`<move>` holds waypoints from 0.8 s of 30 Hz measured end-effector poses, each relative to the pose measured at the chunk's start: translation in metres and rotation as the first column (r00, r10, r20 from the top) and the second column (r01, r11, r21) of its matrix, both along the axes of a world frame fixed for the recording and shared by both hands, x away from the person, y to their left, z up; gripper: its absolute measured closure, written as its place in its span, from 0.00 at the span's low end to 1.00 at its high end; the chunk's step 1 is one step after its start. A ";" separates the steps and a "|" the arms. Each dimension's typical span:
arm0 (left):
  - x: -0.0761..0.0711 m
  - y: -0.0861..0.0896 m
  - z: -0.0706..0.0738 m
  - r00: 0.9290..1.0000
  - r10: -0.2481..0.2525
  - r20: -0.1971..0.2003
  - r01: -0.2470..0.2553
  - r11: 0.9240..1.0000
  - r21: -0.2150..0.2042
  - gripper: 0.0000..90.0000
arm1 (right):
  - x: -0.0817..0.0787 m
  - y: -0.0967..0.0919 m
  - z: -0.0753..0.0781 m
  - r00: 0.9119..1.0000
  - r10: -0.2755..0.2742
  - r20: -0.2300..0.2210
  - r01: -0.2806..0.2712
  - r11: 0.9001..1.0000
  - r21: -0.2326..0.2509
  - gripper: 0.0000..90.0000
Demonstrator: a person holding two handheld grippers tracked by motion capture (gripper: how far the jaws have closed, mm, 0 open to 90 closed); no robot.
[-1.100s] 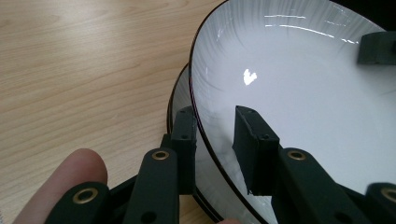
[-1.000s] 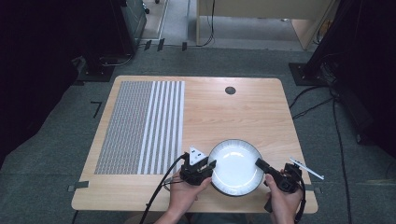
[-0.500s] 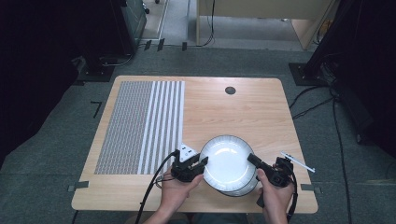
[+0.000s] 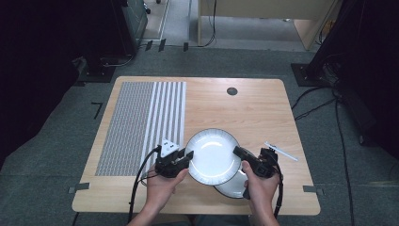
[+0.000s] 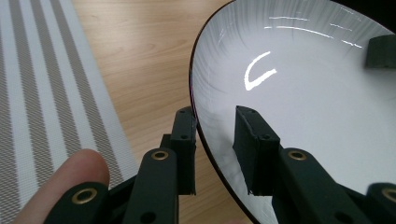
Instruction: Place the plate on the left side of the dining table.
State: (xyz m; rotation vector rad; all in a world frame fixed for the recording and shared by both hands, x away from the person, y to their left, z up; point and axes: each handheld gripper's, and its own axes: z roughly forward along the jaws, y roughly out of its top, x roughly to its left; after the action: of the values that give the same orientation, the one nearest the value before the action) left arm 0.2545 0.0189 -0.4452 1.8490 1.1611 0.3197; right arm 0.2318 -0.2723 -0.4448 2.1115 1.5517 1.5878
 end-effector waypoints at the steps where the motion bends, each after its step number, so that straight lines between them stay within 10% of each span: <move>1: 0.001 0.003 0.001 1.000 0.003 0.000 -0.003 1.000 0.000 0.78 | 0.002 0.003 0.001 1.000 0.003 0.001 -0.003 1.000 0.000 0.94; 24: 0.022 0.073 0.003 0.995 0.093 -0.024 -0.094 0.994 -0.053 0.81 | 0.040 0.069 0.005 0.997 0.072 -0.007 -0.071 0.997 0.003 0.94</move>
State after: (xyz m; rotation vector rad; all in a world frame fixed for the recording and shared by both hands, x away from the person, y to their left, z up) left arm 0.2762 0.0920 -0.4424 1.7584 1.2623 0.3185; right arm 0.2716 -0.2037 -0.4400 2.0875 1.6460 1.6069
